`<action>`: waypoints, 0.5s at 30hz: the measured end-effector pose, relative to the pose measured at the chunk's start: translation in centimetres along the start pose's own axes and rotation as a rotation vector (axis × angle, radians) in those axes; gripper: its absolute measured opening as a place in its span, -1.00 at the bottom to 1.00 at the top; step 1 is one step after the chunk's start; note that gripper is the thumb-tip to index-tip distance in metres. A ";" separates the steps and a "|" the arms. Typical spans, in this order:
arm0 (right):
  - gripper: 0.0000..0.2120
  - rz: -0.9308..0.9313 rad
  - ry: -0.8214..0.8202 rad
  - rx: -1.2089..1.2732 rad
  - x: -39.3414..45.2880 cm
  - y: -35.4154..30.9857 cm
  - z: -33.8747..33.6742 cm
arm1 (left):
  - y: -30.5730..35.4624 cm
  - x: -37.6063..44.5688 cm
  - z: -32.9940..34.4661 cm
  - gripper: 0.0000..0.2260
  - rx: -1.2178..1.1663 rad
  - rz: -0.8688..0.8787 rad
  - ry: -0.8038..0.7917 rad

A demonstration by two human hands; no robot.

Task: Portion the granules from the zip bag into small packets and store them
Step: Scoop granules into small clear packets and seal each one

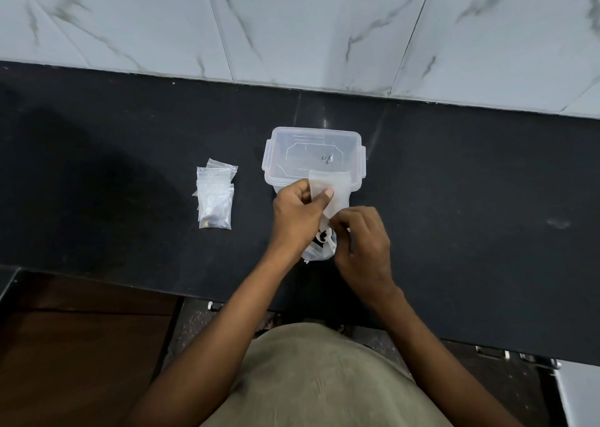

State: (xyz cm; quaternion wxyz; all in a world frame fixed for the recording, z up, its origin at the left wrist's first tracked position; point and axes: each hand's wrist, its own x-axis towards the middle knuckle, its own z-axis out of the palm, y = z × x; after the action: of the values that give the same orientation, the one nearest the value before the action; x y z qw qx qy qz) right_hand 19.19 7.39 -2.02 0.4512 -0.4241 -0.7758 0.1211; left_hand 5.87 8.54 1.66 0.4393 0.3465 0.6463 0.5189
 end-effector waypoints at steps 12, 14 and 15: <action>-0.82 0.015 -0.001 -0.017 4.1 -1.1 -0.1 | -0.5 -0.4 -3.5 -0.86 0.097 0.124 0.058; -0.86 -0.008 -0.030 -0.011 4.6 -1.3 0.2 | -0.8 -0.1 -3.9 -0.85 0.074 0.133 0.062; -0.88 -0.020 -0.049 -0.006 4.8 -1.3 0.3 | -1.0 0.2 -4.1 -0.85 0.065 0.135 0.064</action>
State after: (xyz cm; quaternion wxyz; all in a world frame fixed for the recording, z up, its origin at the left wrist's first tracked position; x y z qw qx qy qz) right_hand 17.08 10.30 1.41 0.4321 -0.4145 -0.7912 0.1246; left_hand 1.97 6.97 1.00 0.3710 0.3863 0.6518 0.5370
